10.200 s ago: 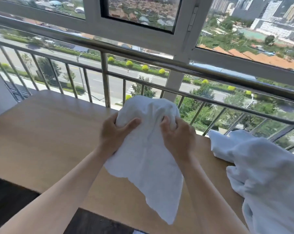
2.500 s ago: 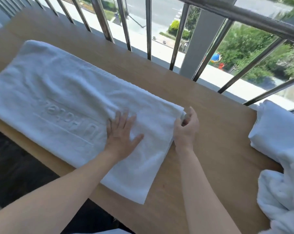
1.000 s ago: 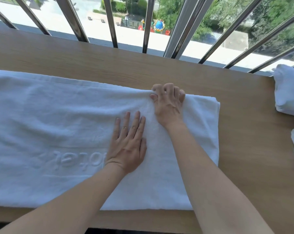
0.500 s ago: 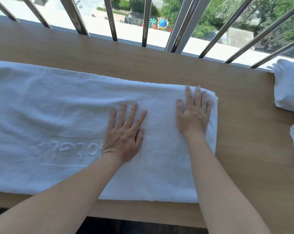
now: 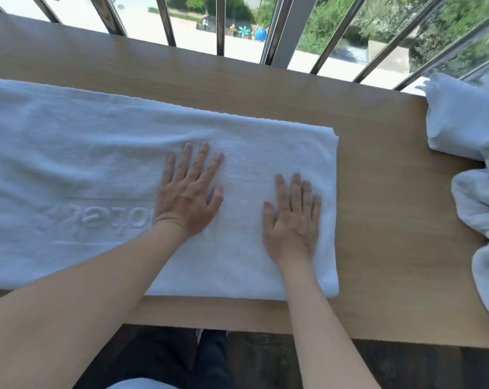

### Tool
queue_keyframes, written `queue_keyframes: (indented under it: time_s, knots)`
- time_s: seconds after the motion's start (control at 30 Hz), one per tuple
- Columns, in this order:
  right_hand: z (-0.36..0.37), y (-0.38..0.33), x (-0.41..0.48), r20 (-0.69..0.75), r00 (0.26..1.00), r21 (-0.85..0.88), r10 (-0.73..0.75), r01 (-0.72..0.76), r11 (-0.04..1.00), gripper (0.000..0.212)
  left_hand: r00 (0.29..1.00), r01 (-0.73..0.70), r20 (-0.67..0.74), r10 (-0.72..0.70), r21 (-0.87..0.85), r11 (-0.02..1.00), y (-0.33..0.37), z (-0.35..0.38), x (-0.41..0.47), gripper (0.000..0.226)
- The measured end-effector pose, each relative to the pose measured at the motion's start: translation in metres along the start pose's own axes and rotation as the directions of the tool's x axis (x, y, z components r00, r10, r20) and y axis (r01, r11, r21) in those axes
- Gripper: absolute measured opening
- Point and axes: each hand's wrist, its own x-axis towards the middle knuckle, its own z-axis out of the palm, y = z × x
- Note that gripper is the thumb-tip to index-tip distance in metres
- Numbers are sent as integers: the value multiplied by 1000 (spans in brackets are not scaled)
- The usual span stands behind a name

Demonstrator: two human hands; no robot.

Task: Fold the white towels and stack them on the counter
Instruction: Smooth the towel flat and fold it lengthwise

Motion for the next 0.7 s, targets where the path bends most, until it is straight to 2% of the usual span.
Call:
queue_keyframes:
  time_s: [0.07, 0.17, 0.2, 0.23, 0.3, 0.37, 0.4, 0.43, 0.53, 0.7]
  knots:
    - [-8, 33, -10, -29, 993, 24, 113, -112, 993, 61, 1000, 2, 13, -2, -5, 1000, 1, -3, -1, 67]
    - [-15, 56, -24, -93, 942, 250, 323, -292, 923, 63, 1000, 5, 17, -5, -13, 1000, 3, -7, -2, 66]
    - [-16, 52, -30, -100, 932, 274, 348, -311, 910, 64, 1000, -1, 16, 1, -21, 1000, 4, -8, -3, 66]
    - [-15, 43, -37, -101, 942, 261, 319, -284, 923, 64, 1000, -8, 11, 8, -25, 1000, 5, -8, -4, 66]
    - [-11, 12, -55, -86, 988, 197, 126, -107, 975, 64, 1000, -25, -2, 25, -34, 999, 7, -9, -7, 65]
    - [1, -14, -76, -23, 997, 131, -68, 70, 989, 63, 1000, -26, 12, 26, -48, 999, 7, -11, -13, 65]
    - [7, -20, -85, 16, 993, 85, -117, 115, 990, 63, 999, -16, 26, 18, -52, 999, 7, -10, -16, 64]
    - [11, -18, -89, 42, 991, 43, -125, 123, 991, 63, 999, 0, 46, 3, -50, 999, 8, -8, -20, 64]
    - [11, 12, -85, 43, 999, -13, -24, 24, 1000, 63, 995, 36, 96, -35, -14, 999, 10, -1, -44, 71]
    - [1, 58, -86, 61, 985, -32, 158, -156, 987, 63, 995, 68, 73, -73, 68, 995, -1, 14, -121, 72]
